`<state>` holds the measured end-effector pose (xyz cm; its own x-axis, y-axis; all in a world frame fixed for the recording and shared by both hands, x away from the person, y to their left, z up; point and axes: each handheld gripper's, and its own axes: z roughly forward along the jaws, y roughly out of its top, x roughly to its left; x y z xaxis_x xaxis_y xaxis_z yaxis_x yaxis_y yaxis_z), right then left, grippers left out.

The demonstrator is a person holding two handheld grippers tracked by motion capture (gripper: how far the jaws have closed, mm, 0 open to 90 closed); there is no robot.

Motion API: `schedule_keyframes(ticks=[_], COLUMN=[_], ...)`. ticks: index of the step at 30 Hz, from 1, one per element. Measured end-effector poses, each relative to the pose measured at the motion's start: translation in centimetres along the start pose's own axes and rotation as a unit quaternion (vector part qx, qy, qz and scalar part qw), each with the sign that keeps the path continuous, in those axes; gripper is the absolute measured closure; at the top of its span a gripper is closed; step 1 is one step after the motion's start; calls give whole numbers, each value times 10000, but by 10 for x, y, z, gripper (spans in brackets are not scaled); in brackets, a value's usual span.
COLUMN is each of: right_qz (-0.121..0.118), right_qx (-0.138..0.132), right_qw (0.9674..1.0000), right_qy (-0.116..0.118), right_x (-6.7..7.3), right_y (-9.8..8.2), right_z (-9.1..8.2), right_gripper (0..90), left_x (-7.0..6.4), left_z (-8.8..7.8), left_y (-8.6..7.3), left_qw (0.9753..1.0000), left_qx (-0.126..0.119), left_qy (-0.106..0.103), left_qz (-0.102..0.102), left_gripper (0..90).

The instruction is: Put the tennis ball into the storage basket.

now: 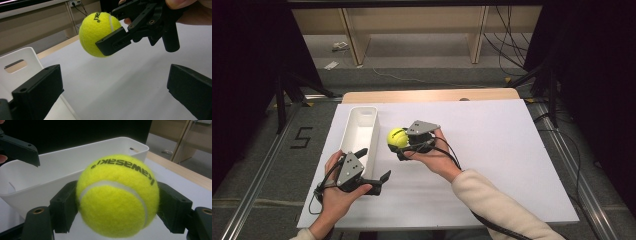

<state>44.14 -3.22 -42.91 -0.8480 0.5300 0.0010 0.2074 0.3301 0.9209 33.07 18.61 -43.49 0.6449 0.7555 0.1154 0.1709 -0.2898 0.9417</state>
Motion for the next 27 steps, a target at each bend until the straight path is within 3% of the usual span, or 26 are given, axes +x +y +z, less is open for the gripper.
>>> schedule_keyframes(ticks=[27], right_qz=[-5], right_qx=[46], right_qw=[10000], right_qy=[-14], right_x=[0], right_y=[3], right_z=[7], right_gripper=[261], left_x=[-1], left_z=[0], left_y=[0], left_qw=[10000], left_qx=[1], left_qy=[-49], left_qz=[0], left_gripper=[0])
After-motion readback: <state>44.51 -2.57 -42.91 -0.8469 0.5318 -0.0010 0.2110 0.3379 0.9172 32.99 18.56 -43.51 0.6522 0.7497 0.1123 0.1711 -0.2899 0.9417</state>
